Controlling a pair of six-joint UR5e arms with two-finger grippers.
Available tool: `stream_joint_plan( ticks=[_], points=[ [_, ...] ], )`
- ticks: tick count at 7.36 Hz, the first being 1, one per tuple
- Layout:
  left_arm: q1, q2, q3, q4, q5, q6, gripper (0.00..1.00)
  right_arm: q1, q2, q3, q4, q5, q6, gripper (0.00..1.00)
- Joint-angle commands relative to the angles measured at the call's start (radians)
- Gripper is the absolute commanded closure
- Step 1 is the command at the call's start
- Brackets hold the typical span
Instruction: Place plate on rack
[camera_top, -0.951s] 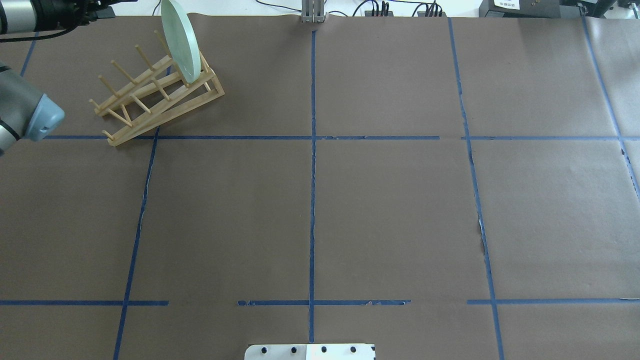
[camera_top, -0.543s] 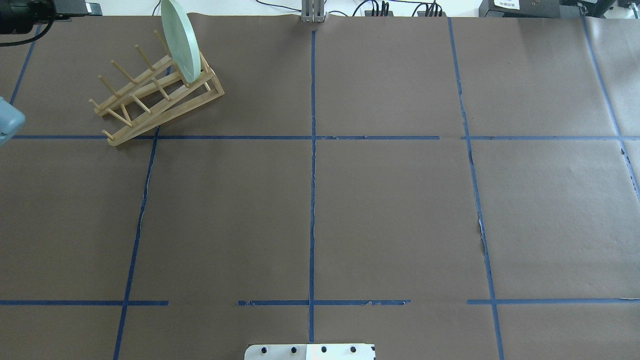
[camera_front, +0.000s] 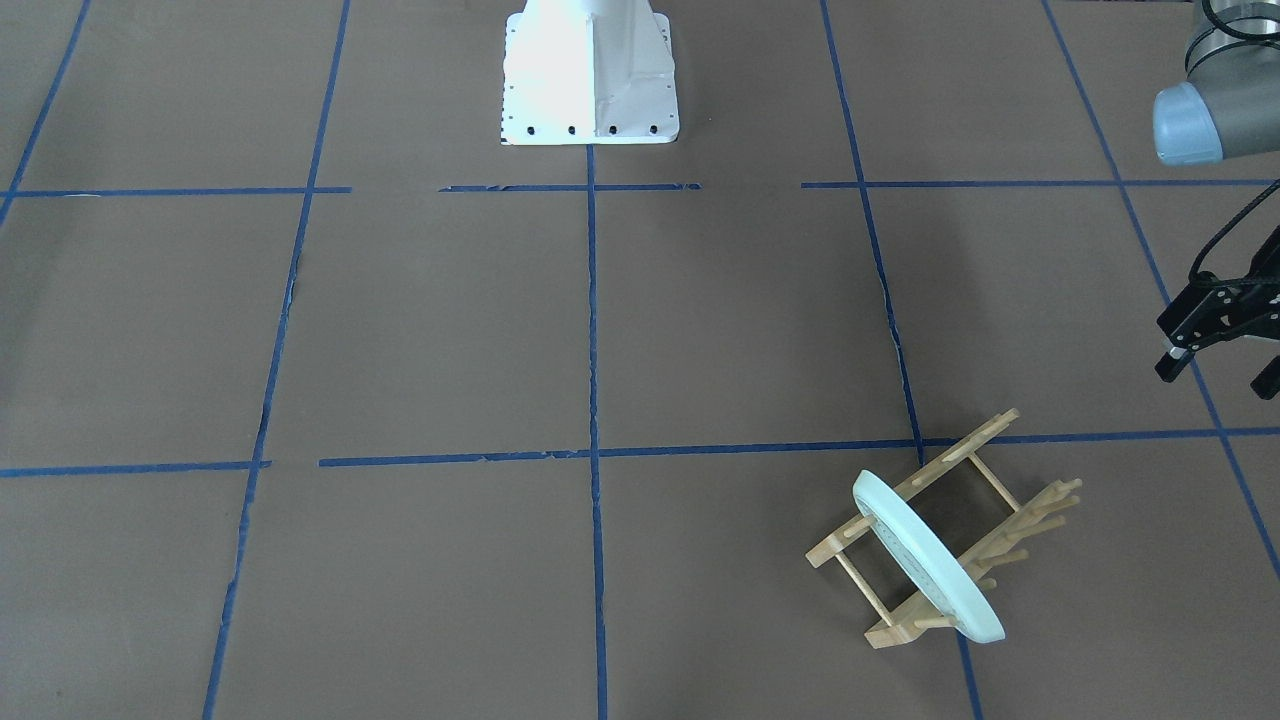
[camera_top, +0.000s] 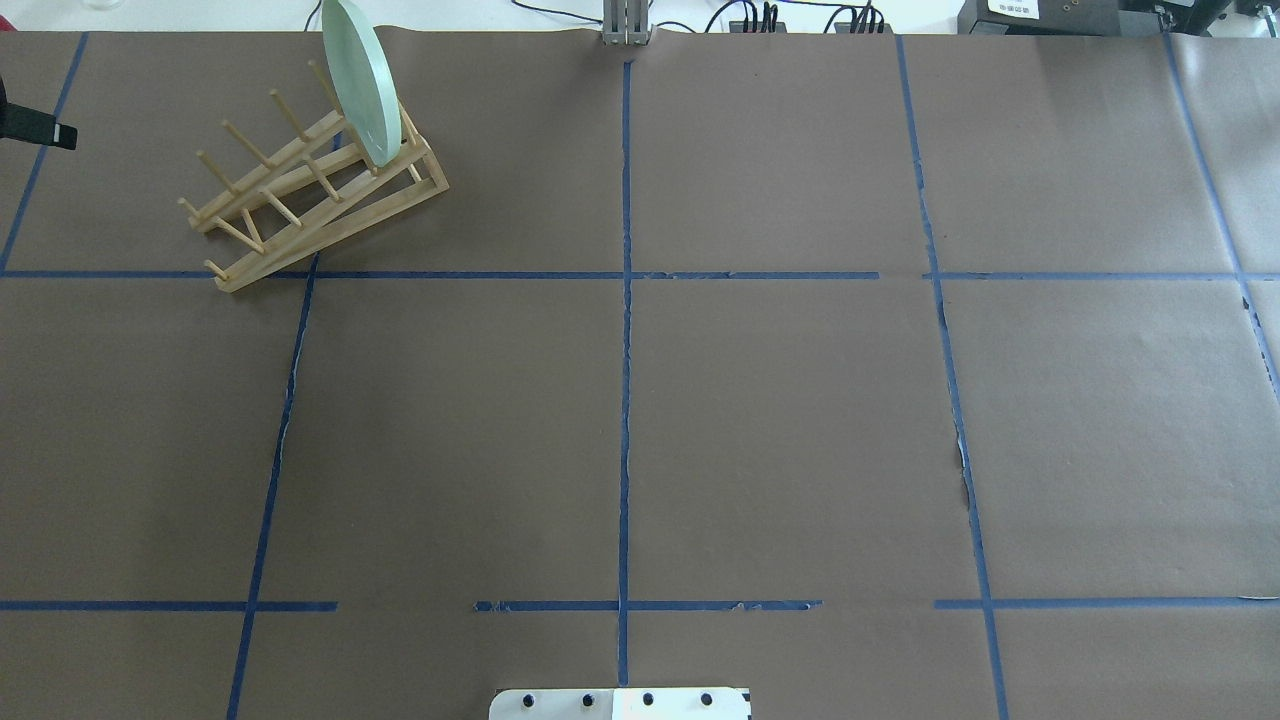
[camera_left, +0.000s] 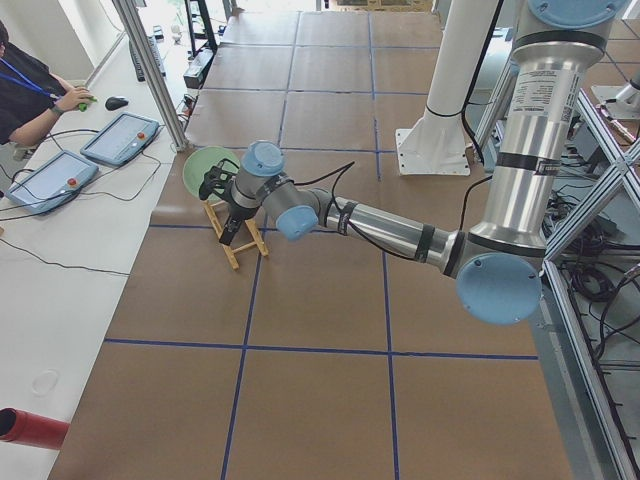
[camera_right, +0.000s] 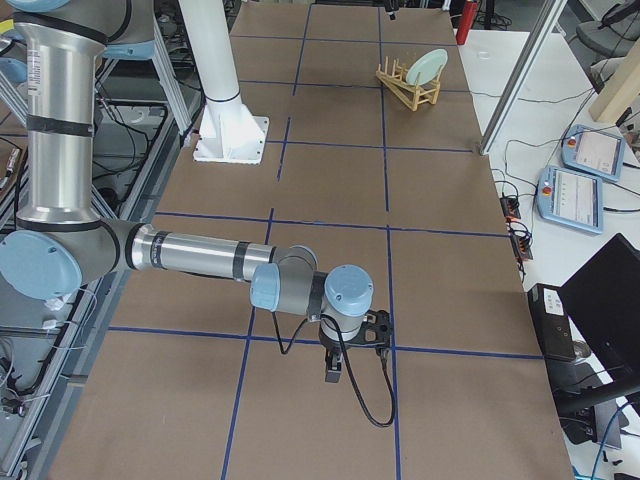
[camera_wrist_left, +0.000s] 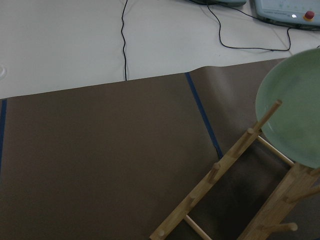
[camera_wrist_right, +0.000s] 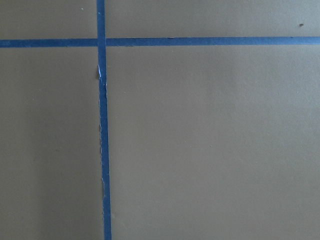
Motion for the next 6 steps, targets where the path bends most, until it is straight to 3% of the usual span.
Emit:
stream_joint_plan(
  ticks=[1,3,4,6],
  points=[
    [-0.02,0.021,-0.01,0.122,-0.014,0.024,0.0,0.0,0.0,0.001,0.0,0.0,-0.001,0.0],
    [-0.11,0.051,0.038,0.215,-0.046,0.089,0.0,0.0,0.0,0.0,0.0,0.0,-0.001,0.0],
    [-0.173,0.037,0.097,0.296,-0.08,0.245,0.0,0.0,0.0,0.001,0.0,0.0,0.001,0.0],
    [-0.236,0.043,0.198,0.318,-0.096,0.368,0.0,0.0,0.0,0.001,0.0,0.0,0.001,0.0]
  ],
)
